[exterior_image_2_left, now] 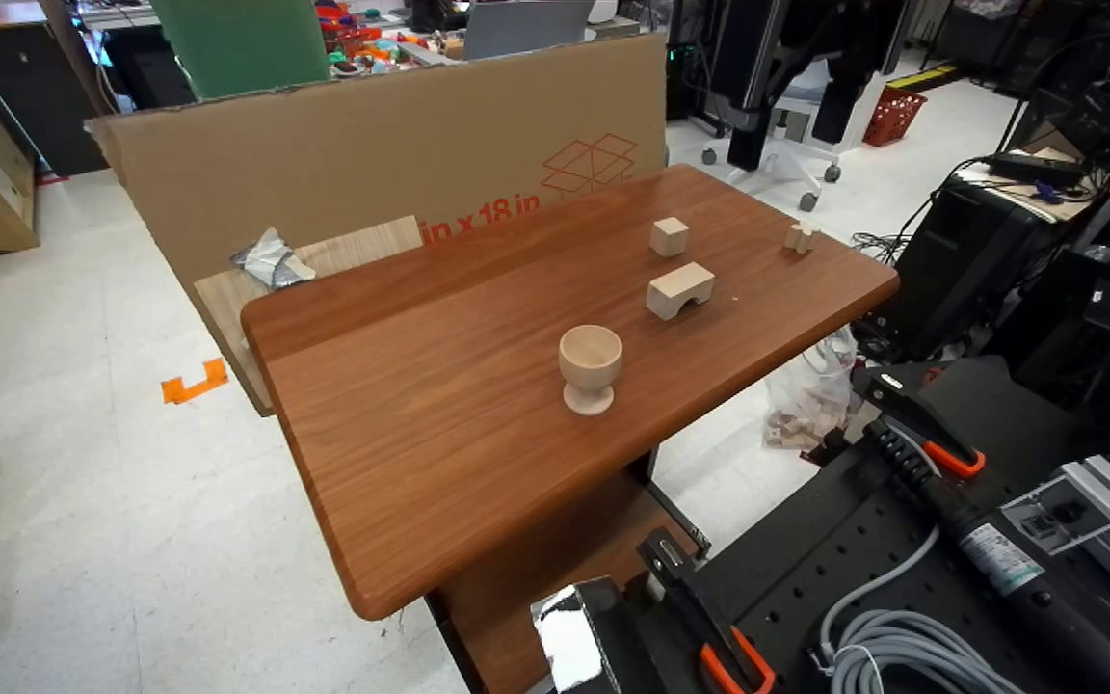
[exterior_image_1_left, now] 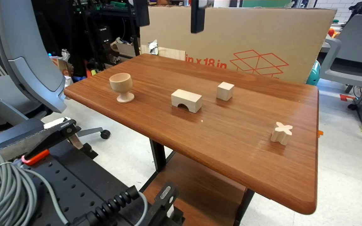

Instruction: Move the bridge shaped object to the right side of the table

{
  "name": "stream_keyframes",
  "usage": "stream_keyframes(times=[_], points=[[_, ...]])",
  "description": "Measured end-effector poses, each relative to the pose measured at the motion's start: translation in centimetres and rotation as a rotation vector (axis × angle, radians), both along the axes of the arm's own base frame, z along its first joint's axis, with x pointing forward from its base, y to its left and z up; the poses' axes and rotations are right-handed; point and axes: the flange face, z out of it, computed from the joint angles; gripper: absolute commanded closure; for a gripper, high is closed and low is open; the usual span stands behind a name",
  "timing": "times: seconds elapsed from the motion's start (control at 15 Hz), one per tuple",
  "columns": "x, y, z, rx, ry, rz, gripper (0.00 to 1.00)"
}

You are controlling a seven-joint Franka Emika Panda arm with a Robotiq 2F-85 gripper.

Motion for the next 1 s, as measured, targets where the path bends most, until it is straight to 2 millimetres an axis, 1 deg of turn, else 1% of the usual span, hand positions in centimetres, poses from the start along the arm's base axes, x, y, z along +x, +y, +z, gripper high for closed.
stream_keyframes(times=[0.27,0.53,0.67,1.0], points=[[0.3,-0.3,-3.4,-0.003,-0.001,0.007,0.0],[0.5,-0.3,-6.3,-0.004,0.021,0.014,0.0],[0.7,-0.3,-7.5,-0.006,0.024,0.016,0.0],[2.0,-0.4,-10.0,-0.025,0.034,0.035,0.0]])
